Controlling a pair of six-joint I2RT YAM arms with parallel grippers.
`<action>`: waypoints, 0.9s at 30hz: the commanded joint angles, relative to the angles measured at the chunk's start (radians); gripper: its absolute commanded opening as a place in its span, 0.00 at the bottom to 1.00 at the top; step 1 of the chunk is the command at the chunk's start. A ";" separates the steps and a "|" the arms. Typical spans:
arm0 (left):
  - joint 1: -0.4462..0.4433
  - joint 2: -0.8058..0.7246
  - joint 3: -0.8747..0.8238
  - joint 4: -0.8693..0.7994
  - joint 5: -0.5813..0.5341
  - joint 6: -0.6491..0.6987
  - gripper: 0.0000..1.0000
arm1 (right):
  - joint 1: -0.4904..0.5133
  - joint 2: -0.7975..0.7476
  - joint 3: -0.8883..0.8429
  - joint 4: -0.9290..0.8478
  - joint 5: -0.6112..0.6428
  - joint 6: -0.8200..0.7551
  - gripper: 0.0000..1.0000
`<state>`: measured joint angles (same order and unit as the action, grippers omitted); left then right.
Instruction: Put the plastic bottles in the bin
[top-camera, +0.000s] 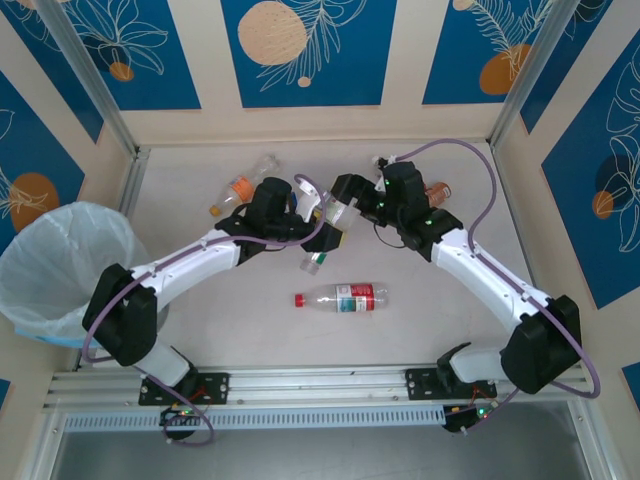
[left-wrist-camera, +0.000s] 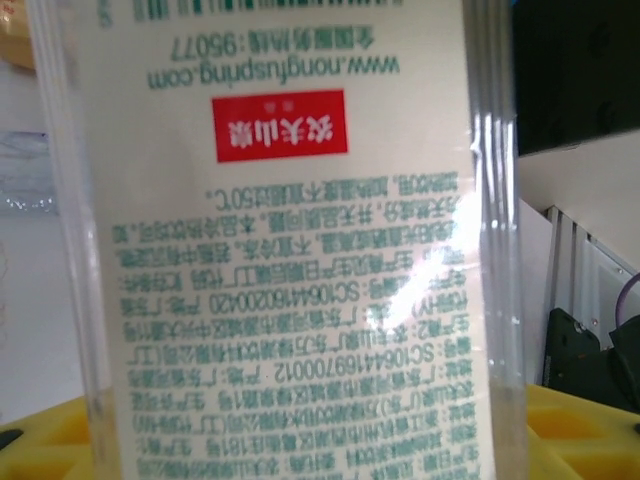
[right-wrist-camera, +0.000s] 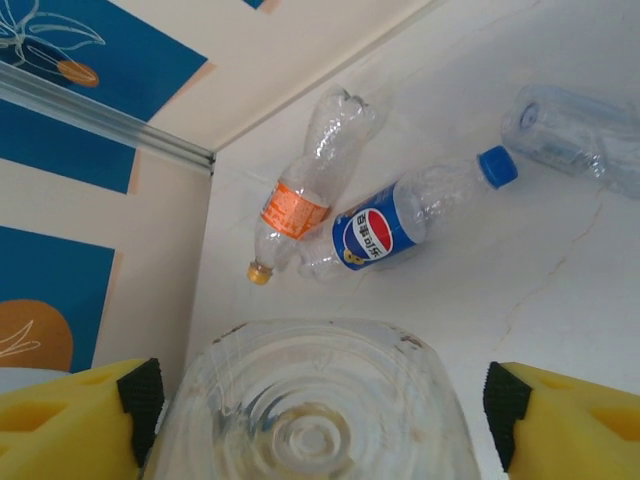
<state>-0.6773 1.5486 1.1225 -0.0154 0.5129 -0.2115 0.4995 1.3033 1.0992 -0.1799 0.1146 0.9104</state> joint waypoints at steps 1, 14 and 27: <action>-0.002 0.016 0.025 0.022 -0.012 -0.019 0.56 | -0.020 -0.066 -0.024 0.004 -0.020 0.023 0.88; -0.002 -0.025 0.020 -0.027 -0.149 -0.053 0.51 | -0.051 -0.197 -0.103 -0.031 0.080 -0.019 1.00; 0.013 -0.187 0.107 -0.400 -0.447 -0.040 0.47 | -0.083 -0.276 -0.318 0.108 0.094 -0.095 1.00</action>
<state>-0.6743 1.4120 1.1553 -0.2817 0.1692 -0.2596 0.4290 1.0481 0.7887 -0.1352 0.1886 0.8471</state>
